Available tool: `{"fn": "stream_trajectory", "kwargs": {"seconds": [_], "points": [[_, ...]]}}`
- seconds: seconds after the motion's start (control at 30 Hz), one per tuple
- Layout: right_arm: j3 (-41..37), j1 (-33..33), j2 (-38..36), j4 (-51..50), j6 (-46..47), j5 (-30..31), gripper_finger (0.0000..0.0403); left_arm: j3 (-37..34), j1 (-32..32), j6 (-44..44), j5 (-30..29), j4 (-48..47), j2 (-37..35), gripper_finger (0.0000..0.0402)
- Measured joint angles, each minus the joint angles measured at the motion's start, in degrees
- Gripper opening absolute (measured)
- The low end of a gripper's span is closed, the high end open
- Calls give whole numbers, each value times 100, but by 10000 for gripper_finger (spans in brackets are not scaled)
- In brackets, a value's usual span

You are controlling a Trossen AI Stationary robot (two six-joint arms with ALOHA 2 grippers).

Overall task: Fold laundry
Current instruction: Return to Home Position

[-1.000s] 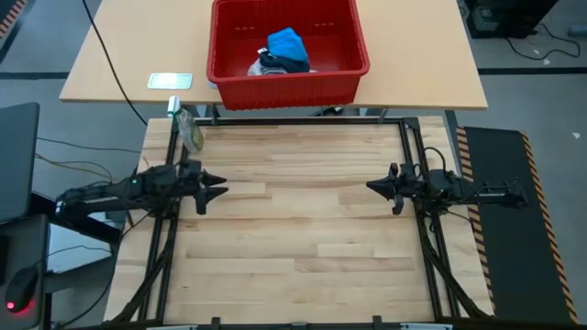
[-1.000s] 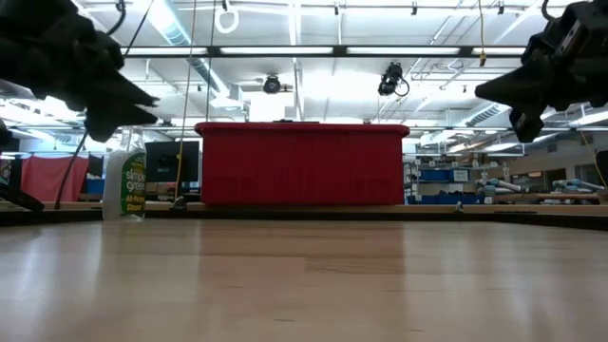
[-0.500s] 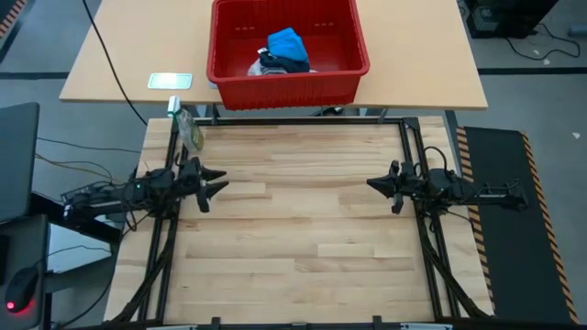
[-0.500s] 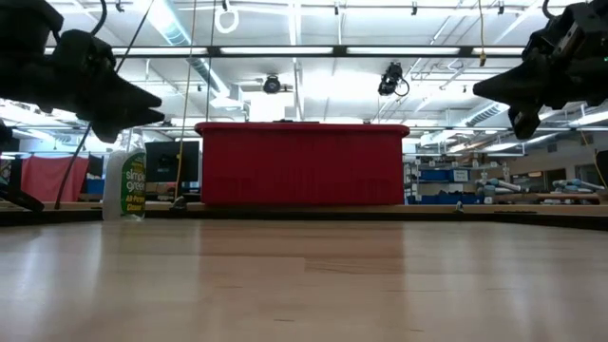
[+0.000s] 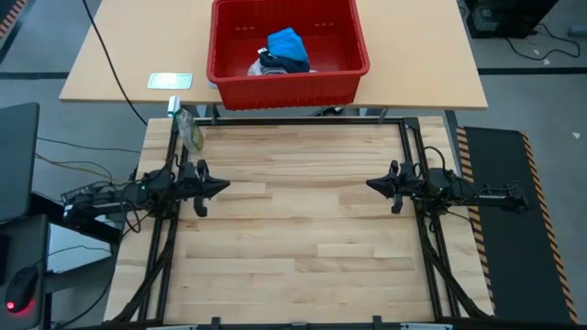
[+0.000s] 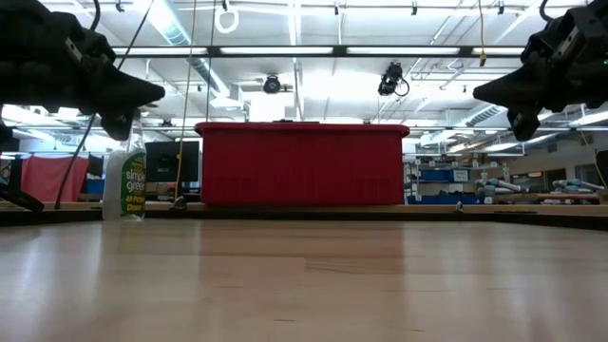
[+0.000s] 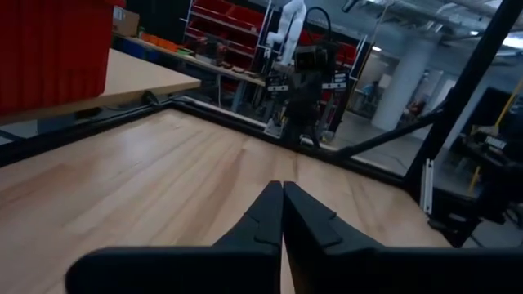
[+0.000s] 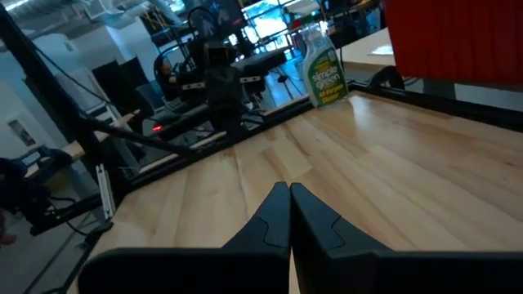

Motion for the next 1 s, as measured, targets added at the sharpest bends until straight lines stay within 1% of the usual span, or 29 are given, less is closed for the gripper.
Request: {"fn": "stream_trajectory", "kwargs": {"seconds": [0.2, 0.43, 0.57, 0.7, 0.87, 1.0], "points": [[0, 0, 0, 75, -222, -30, 6, -1, -11, -162, 69, -36, -4, 8], [0, -1, -13, 627, -671, -28, 5, 63, -10, -12, 78, -129, -9, 3], [0, -41, -48, 633, -828, -26, 5, 238, -10, 232, 82, -60, -13, 3], [0, -181, -48, 626, -860, -42, 5, 246, -11, 382, 84, -105, -11, 3], [0, -300, -48, 672, -924, -165, 5, 0, -11, 651, -20, 765, -3, 3], [1, -309, -48, 867, -974, -485, 5, 1, -11, 663, -29, 714, -7, 3]]}}
